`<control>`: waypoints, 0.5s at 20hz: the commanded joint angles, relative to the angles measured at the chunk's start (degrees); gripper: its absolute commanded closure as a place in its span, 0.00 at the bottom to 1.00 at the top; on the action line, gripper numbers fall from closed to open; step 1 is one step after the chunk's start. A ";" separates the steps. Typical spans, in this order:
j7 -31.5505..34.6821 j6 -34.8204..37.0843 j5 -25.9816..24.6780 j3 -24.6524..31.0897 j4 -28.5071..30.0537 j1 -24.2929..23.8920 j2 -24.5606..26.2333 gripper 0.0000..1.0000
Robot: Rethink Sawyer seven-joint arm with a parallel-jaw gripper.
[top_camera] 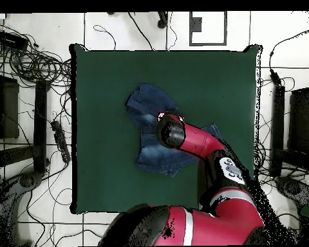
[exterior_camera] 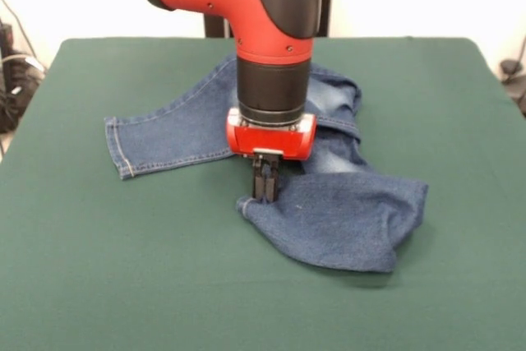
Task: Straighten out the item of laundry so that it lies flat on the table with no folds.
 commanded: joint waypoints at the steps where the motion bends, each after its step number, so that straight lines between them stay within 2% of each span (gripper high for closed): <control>1: 7.07 -4.07 -2.97 7.12 -0.87 2.64 6.98 1.00; 10: 7.06 -1.13 -3.04 8.09 -0.94 2.09 6.07 1.00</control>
